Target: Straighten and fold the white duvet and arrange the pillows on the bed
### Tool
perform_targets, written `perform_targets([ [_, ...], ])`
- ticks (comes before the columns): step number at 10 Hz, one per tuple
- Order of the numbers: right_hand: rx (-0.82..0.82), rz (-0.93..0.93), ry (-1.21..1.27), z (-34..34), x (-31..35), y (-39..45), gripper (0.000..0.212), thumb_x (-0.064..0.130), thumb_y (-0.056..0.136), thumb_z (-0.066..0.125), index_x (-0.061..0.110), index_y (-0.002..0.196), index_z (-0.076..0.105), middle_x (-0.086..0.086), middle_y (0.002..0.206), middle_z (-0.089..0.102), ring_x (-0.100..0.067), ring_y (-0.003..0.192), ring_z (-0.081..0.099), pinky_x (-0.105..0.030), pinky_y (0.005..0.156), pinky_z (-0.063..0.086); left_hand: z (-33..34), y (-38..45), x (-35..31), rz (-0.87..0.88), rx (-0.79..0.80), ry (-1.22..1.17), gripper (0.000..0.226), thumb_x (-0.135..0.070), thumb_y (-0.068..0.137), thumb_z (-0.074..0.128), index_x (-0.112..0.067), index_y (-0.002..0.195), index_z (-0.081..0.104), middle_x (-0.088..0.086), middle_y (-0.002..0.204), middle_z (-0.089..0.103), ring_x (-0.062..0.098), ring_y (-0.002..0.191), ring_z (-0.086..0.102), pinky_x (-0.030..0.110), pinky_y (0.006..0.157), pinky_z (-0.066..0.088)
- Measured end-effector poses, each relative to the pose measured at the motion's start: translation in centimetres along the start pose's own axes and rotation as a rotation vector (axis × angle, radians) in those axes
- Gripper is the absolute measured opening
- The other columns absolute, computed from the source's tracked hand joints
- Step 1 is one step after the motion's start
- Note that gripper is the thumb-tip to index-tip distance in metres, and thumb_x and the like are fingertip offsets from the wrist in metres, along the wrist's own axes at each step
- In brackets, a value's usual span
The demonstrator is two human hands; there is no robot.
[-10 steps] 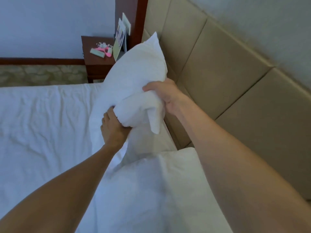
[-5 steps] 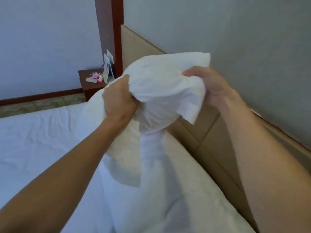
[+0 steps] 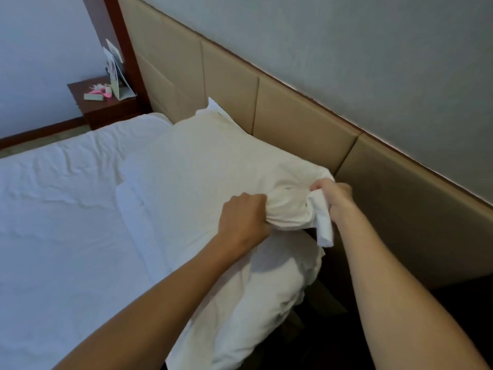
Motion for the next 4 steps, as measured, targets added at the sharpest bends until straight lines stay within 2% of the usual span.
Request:
perform_targets([
  [1, -0.096, -0.040, -0.098, -2.4, 0.1, 0.3, 0.054, 0.020, 0.068, 0.066, 0.006, 0.119, 0.052, -0.012, 0.109, 0.063, -0.031, 0.094, 0.064, -0.038, 0.081, 0.054, 1.2, -0.9, -3.1, 0.029, 0.040, -0.058, 0.020, -0.021, 0.076, 0.060, -0.016, 0.094, 0.053, 0.013, 0.099, 0.065, 0.039, 0.089, 0.061, 0.032, 0.067, 0.036],
  [2, -0.056, 0.006, -0.582, -3.9, -1.5, 0.5, 0.070, 0.035, 0.066, 0.069, 0.008, 0.128, 0.052, -0.012, 0.127, 0.057, -0.039, 0.116, 0.056, -0.050, 0.101, 0.047, 4.0, -1.9, -3.1, 0.058, 0.337, -0.128, 0.039, -0.045, 0.081, 0.067, -0.019, 0.107, 0.055, 0.008, 0.111, 0.062, 0.032, 0.102, 0.059, 0.034, 0.075, 0.042],
  [3, -0.039, -0.110, -0.682, -3.1, -3.2, 0.4, 0.039, 0.023, 0.078, 0.065, 0.008, 0.113, 0.068, -0.011, 0.121, 0.064, -0.035, 0.117, 0.057, -0.038, 0.100, 0.048, 4.4, -2.0, -0.1, 0.000, 0.350, -0.248, 0.024, -0.046, 0.087, 0.064, -0.025, 0.094, 0.055, 0.003, 0.108, 0.063, 0.025, 0.105, 0.058, 0.035, 0.086, 0.047],
  [4, 0.030, -0.276, -0.601, -0.3, -3.2, -1.5, 0.018, 0.007, 0.081, 0.055, 0.004, 0.087, 0.072, -0.015, 0.100, 0.072, -0.027, 0.087, 0.068, -0.033, 0.076, 0.057, 2.5, -1.5, 3.5, -0.131, 0.256, -0.214, 0.013, -0.035, 0.087, 0.061, -0.024, 0.087, 0.054, 0.007, 0.107, 0.063, 0.028, 0.102, 0.059, 0.040, 0.090, 0.050],
])
Point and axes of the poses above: each hand's wrist, its own y-axis towards the middle knuckle, its own z-axis out of the palm, x = y × z, the point moved 3 cm from there along y, towards the middle knuckle
